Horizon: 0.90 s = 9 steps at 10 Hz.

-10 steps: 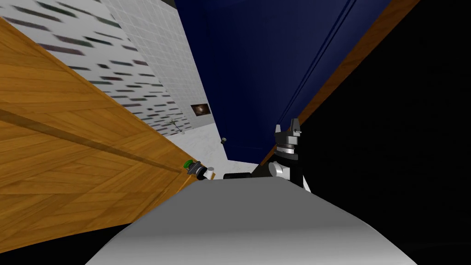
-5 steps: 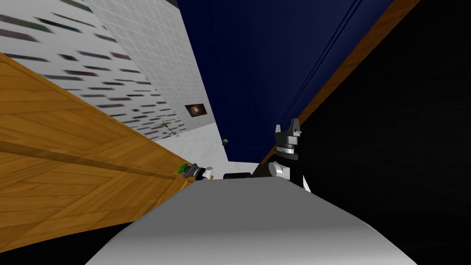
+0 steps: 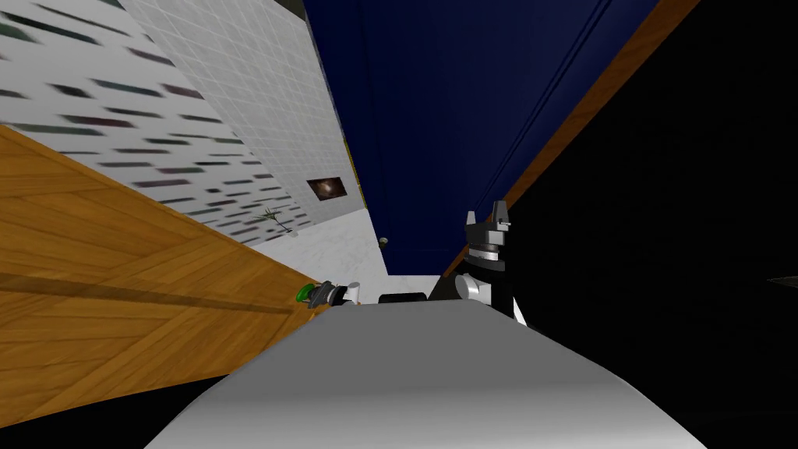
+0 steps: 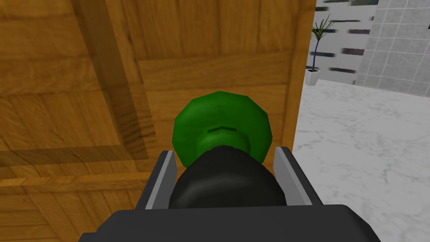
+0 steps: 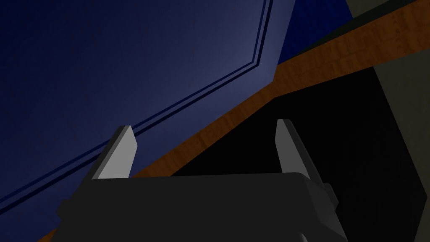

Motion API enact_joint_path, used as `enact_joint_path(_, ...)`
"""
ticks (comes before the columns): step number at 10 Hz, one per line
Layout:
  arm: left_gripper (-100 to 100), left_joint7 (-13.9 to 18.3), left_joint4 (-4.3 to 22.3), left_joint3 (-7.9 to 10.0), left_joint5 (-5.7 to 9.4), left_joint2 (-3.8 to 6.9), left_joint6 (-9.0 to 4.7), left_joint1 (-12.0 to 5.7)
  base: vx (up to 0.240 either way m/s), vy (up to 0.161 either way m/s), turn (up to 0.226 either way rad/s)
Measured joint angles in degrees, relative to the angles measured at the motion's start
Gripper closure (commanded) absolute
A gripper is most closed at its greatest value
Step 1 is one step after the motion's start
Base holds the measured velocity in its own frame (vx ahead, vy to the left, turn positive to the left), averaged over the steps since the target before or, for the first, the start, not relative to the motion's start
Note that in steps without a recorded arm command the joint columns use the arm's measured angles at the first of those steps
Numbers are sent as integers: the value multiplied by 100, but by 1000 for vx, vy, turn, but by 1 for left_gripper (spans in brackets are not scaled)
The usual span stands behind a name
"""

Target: Push the door open

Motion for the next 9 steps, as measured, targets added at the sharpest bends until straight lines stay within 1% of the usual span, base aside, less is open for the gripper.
enact_joint_path(1,100,-69,-52,65,57,-100,-74,-6,-4,62,-36)
enact_joint_path(2,100,-86,-59,70,64,-116,-90,-9,10,90,-110)
enact_joint_path(3,100,-23,179,130,128,0,-193,-114,30,110,-78)
enact_joint_path(4,100,-51,65,162,167,-5,-218,-43,53,147,-90)
enact_joint_path(5,100,-103,-39,231,242,36,-220,24,45,176,-55)
enact_joint_path(6,100,-149,-89,299,307,74,-250,42,29,168,-71)
enact_joint_path(7,100,-197,-125,376,376,100,-318,35,30,148,-66)
enact_joint_path(8,100,-216,-142,437,431,128,-376,40,48,166,-73)
enact_joint_path(9,100,-194,-18,520,504,179,-461,-23,25,184,-102)
